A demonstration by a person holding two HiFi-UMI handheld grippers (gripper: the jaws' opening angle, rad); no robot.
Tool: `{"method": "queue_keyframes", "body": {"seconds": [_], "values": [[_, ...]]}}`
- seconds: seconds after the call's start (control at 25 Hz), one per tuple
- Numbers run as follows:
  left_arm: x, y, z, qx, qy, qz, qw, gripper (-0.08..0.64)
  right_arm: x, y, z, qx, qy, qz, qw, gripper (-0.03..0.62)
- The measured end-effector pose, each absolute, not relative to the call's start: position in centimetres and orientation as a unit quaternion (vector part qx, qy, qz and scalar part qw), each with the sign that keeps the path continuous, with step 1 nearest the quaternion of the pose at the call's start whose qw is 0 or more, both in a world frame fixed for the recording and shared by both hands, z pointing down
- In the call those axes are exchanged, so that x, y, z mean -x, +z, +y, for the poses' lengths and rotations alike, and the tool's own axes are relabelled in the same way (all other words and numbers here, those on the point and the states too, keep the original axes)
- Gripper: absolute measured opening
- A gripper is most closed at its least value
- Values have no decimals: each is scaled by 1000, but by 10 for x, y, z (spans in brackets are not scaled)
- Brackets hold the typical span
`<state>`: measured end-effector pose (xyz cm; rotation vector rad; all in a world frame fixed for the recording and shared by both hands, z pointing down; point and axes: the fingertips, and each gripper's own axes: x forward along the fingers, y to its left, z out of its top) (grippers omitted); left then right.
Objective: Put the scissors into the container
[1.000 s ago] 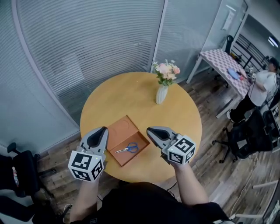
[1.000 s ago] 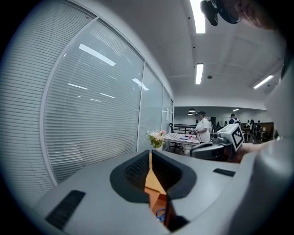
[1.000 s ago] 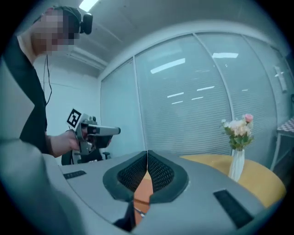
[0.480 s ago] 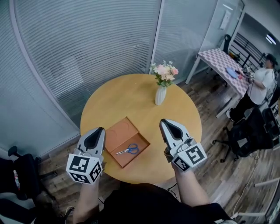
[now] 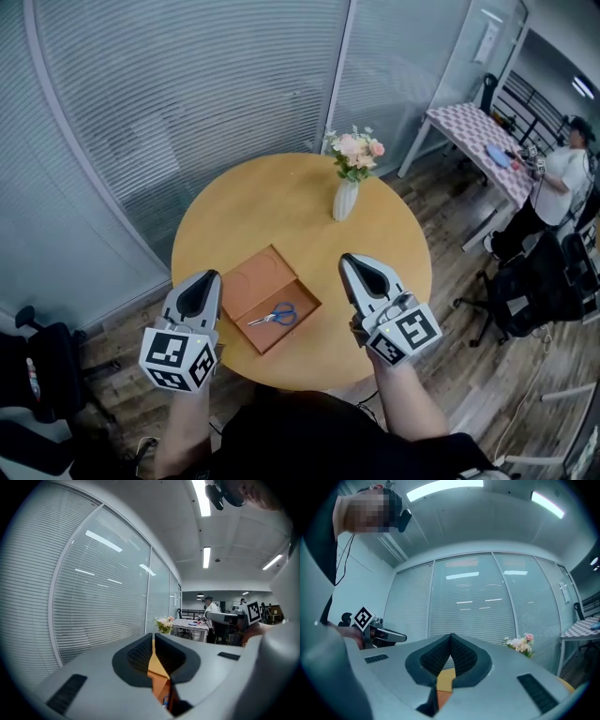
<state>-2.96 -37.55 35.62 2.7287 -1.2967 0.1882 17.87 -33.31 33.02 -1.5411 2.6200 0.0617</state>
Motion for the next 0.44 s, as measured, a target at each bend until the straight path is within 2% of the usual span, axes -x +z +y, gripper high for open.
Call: {"method": "queue_keyframes", "body": {"seconds": [0.44], "values": [[23,361,-376,-900,64,-427,59,28,-184,335,-333,504,17,862,49,35]]}}
